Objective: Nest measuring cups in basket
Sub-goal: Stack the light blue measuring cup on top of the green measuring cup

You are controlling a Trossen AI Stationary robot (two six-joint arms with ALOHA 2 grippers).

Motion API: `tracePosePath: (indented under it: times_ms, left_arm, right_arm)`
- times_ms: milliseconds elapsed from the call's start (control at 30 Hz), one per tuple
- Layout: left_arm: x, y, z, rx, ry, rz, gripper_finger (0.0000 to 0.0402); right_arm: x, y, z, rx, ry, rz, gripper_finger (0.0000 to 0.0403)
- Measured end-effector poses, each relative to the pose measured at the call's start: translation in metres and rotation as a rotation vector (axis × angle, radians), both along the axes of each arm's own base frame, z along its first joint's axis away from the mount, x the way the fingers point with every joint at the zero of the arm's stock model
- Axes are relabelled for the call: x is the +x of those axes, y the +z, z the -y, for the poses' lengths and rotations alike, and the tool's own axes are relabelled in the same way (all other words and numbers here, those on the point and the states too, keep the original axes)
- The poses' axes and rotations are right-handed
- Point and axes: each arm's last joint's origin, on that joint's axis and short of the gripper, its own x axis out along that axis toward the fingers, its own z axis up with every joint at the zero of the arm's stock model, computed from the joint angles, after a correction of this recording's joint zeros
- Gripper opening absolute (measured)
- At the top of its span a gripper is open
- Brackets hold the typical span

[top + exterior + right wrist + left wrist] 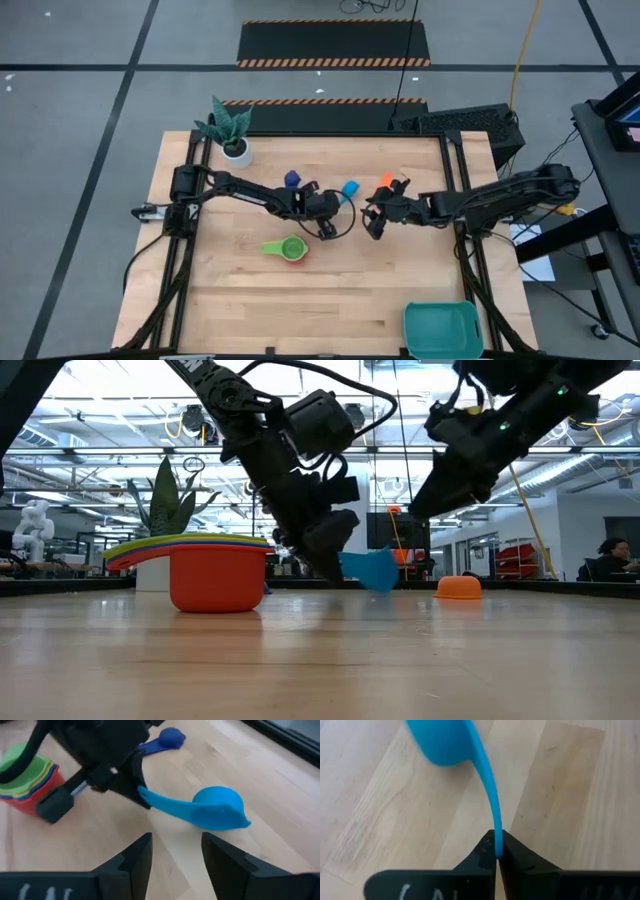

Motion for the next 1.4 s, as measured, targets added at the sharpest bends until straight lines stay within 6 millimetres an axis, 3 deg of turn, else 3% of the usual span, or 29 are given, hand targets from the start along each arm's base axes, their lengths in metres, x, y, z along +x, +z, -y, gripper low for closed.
tracePosePath:
  times_ms: [200,433,633,967,1167,1400]
  left_arm:
    - [-0.003,0.009,0.002,-0.025,-0.051,-0.007,0.0006]
    - [-0.019,0.051,0.014,-0.08,-0.117,0.014,0.0006]
    - [-0.029,0.077,0.035,-0.085,-0.171,0.059,0.0005]
    - [-0.031,0.085,0.054,-0.082,-0.222,0.095,0.0008]
    - [-0.031,0.089,0.058,-0.083,-0.234,0.117,0.0005]
    - [-0.033,0.097,0.059,-0.111,-0.214,0.159,0.0026]
  right_arm:
    - [0.003,-0.004,0.004,-0.01,0.021,-0.024,0.0162]
    - [0.002,-0.002,-0.006,-0.133,0.155,-0.068,0.0162]
    - [0.003,0.005,-0.017,-0.338,0.146,-0.056,0.0169]
    - [0.005,0.013,-0.03,-0.501,0.154,-0.027,0.0175]
    - [0.005,0.013,-0.03,-0.499,0.154,-0.027,0.013]
    - [0.005,0.013,-0.029,-0.493,0.147,-0.023,0.0016]
